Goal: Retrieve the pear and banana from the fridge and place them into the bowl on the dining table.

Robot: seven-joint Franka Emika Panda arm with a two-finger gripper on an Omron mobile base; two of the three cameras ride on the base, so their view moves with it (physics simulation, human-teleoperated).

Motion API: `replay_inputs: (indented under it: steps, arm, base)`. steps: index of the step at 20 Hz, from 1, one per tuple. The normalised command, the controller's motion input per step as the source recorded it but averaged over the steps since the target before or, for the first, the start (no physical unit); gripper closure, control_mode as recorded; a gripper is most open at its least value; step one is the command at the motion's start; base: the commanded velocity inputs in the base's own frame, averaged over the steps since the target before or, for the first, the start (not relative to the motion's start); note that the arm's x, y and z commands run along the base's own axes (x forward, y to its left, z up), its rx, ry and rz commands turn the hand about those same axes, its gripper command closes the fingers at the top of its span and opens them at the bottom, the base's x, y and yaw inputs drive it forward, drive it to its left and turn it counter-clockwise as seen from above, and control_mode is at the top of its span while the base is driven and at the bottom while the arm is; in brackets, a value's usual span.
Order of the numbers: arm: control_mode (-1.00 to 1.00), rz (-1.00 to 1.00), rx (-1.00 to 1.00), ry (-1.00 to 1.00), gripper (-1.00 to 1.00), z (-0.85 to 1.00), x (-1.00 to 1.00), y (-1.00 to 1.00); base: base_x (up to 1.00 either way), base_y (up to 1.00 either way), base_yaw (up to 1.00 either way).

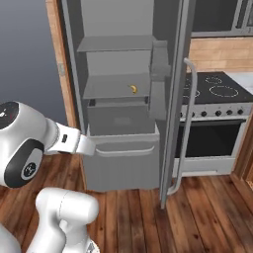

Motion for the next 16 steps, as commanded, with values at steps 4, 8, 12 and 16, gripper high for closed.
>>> replay_inputs:
  steps: [4, 8, 12, 16]
  arm:
    - [1.00, 0.00, 0.00, 0.00, -1.00, 0.00, 0.00, 0.00]
    - [1.00, 0.00, 0.00, 0.00, -1.00, 0.00, 0.00, 0.00]
    - [1.00, 0.00, 0.00, 0.00, -1.00, 0.00, 0.00, 0.00]
    - [1.00, 0.00, 0.00, 0.00, -1.00, 0.00, 0.00, 0.00]
  base:
    - [0.75, 0.00, -0.03]
    - [0.65, 0.01, 0.00]
    - [0.62, 0.00, 0.00]
    - [0.57, -0.02, 0.00]
